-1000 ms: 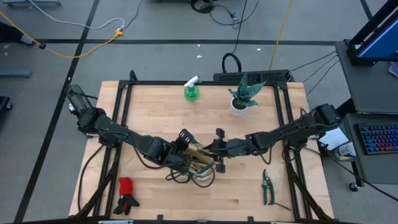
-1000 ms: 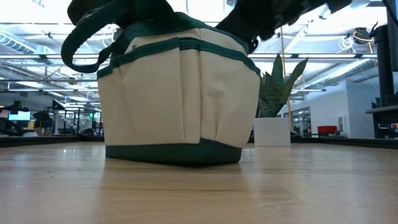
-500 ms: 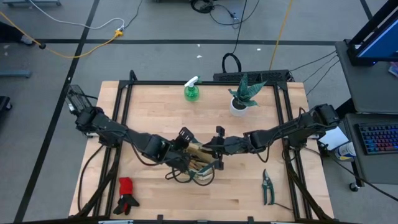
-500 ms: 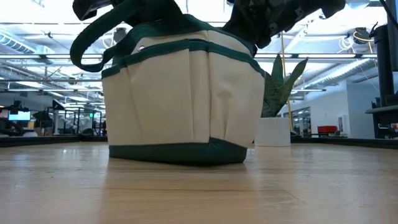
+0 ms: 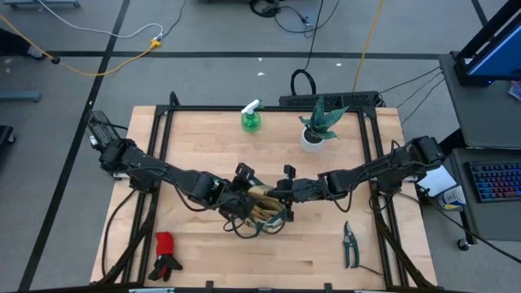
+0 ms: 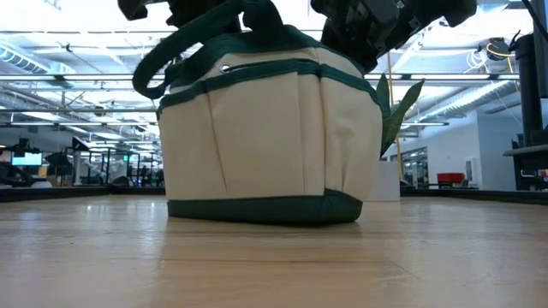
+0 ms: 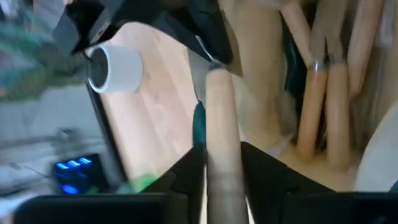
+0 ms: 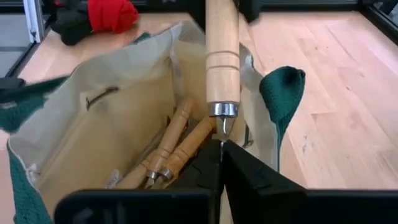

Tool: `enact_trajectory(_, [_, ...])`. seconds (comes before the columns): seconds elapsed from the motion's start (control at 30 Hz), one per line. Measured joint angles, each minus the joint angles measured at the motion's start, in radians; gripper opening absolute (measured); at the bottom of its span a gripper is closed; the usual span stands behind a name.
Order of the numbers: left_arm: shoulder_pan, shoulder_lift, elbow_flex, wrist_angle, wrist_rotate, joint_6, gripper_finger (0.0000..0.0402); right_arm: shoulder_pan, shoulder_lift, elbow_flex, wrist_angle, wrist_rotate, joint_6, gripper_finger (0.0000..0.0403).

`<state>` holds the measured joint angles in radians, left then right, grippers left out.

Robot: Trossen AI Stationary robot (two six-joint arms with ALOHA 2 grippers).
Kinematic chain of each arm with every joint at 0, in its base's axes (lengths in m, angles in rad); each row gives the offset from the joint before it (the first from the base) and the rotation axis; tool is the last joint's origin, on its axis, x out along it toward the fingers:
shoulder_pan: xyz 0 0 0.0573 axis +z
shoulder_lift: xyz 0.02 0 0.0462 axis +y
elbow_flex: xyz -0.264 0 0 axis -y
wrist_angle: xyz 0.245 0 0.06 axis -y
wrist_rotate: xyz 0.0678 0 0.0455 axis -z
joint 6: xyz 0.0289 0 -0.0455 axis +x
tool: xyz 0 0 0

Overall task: Pick & Place Garden tools in Gardening bag
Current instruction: Put the brown trowel into the gardening bag

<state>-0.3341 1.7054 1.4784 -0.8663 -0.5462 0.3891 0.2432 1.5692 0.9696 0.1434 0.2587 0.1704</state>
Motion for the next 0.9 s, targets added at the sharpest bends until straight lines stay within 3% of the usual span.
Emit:
enact_trajectory(0.27, [0.074,0.000,0.000,-0.039,0.045,-0.360,0.0168,0.003,-0.012,0.001,-0.045,0.017,0.122,0.0003])
enact_trajectory(0.43, [0.105,0.001,0.000,-0.103,0.053,-0.454,0.0163,0.016,-0.012,0.001,-0.114,0.033,0.177,0.0002])
enact_trajectory(0.7, [0.136,0.001,0.000,-0.110,0.212,-0.626,0.0147,0.034,-0.012,0.002,-0.166,0.030,0.187,0.0001])
enact_trajectory(0.9, [0.152,0.010,0.000,-0.109,0.214,-0.623,0.0147,0.043,-0.012,0.001,-0.181,0.036,0.186,0.0001])
